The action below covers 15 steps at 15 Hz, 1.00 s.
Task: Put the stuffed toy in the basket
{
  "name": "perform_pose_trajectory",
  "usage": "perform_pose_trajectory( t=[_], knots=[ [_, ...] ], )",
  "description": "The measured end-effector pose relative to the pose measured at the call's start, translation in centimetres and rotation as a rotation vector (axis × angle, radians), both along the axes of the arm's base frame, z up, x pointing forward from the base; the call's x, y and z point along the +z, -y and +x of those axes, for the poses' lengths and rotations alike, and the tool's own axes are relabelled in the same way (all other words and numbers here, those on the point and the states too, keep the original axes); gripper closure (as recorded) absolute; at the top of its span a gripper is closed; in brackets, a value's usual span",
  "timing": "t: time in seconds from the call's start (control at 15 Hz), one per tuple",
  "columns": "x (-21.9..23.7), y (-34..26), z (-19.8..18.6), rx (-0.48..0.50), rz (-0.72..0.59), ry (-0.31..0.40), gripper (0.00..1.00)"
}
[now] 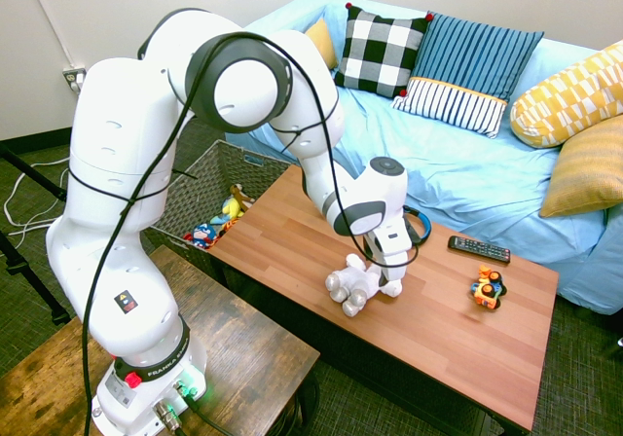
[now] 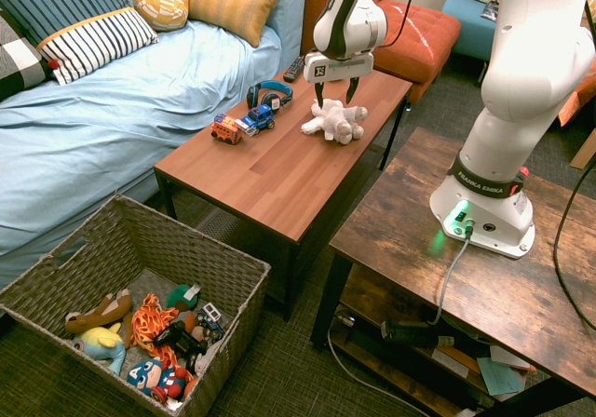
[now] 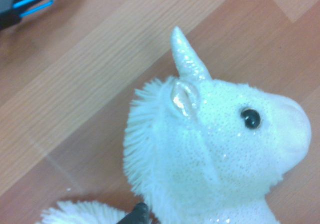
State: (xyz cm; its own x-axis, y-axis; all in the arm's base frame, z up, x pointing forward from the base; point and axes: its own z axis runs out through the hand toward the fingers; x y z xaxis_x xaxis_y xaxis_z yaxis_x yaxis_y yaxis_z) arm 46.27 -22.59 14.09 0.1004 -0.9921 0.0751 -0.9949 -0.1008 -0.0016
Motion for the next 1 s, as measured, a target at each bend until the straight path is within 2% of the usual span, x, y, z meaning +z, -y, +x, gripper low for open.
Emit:
perform_pose_trajectory(
  t=[0.27, 0.33, 1.0],
  knots=[
    [-2.9, 0.4, 0.2, 0.000, 0.019, -0.028, 0.00],
    [-3.6, 0.4, 0.3, 0.000, 0.024, -0.034, 1.00],
    [-5.0, 0.1, 0.5, 0.017, 0.042, -0.039, 1.00]
  ],
)
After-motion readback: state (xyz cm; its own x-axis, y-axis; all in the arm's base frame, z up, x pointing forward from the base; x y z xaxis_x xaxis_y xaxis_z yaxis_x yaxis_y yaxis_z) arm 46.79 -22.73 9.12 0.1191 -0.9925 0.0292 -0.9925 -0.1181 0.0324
